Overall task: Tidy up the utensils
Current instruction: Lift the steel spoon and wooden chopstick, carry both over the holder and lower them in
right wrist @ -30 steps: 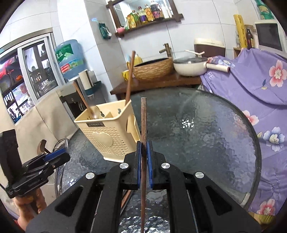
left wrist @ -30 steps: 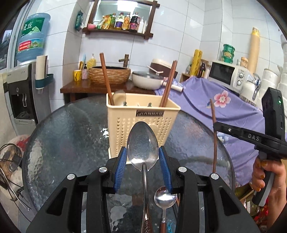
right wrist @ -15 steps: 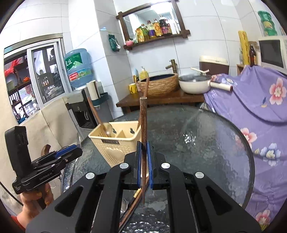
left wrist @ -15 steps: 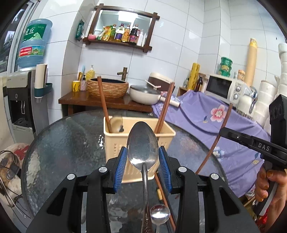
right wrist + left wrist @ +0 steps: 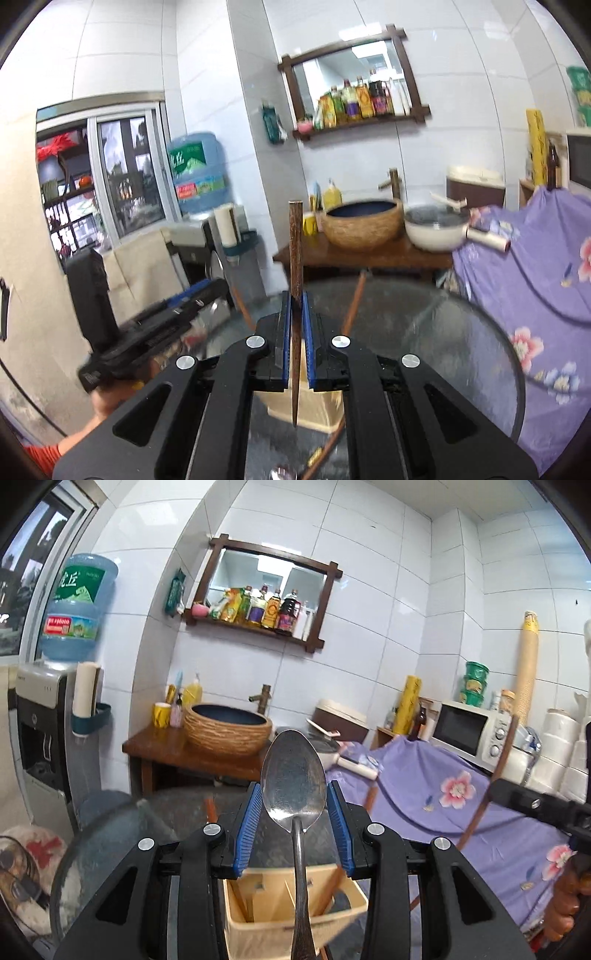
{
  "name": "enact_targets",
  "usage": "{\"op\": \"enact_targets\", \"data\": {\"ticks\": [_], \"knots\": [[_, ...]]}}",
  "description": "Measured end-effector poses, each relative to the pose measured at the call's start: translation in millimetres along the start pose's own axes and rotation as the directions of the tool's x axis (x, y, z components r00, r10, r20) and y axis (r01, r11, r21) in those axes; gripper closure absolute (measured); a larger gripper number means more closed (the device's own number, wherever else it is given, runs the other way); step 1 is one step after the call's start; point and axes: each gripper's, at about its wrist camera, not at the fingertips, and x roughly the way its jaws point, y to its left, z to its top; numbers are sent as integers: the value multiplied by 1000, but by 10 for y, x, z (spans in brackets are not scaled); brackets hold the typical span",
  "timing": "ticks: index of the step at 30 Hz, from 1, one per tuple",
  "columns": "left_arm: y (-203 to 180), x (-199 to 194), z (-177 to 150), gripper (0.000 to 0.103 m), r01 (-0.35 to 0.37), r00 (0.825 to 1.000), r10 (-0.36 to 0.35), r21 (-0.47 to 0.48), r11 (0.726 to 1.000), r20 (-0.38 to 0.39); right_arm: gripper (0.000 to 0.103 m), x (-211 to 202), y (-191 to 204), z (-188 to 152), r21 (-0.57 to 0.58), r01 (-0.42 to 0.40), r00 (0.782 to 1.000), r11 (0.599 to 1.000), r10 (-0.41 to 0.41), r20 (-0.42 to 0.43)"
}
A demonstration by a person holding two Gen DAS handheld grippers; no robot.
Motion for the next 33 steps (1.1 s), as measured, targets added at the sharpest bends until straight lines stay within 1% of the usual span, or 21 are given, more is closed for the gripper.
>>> {"op": "enact_targets", "data": {"ticks": [5, 8, 11, 14, 16, 18, 20, 25, 26, 29, 33], "knots": [[-3, 330, 99, 67, -49, 999, 49, 22, 999, 22, 96, 241, -2, 306, -11, 30, 999, 999, -30, 15], [-17, 430, 96, 67, -56, 998, 55, 33, 998, 44, 96, 395, -21, 396, -16, 44, 999, 999, -44, 19], [-42, 507, 39, 67, -85, 994, 80, 64, 994, 74, 96, 549, -72, 409, -10, 62, 998, 998, -62, 7], [-50, 571, -73, 67, -93, 994, 89, 74, 993, 65, 96, 661, -122, 313, 6, 61, 998, 998, -61, -14], [-44, 569, -153, 67, -107, 992, 101, 77, 991, 77, 96, 712, -126, 220, -8, 71, 997, 997, -71, -20], [-54, 558, -244, 67, -128, 988, 118, 100, 987, 101, 96, 752, -105, 130, -36, 81, 996, 996, -82, -27], [-70, 566, -283, 67, -146, 983, 131, 121, 982, 126, 96, 768, -85, 66, -53, 89, 996, 995, -90, -23], [-60, 602, -309, 67, -164, 979, 146, 117, 979, 145, 96, 811, -45, -38, -79, 92, 995, 993, -94, -27], [-68, 613, -317, 67, -159, 980, 142, 120, 980, 138, 96, 820, -44, -58, -81, 90, 995, 993, -93, -29], [-71, 628, -398, 67, -175, 979, 157, 136, 975, 132, 96, 833, -50, -133, -87, 91, 995, 992, -95, -35], [-7, 570, -493, 67, -159, 982, 146, 112, 981, 119, 96, 819, -76, -213, -74, 82, 995, 994, -86, -43]]}}
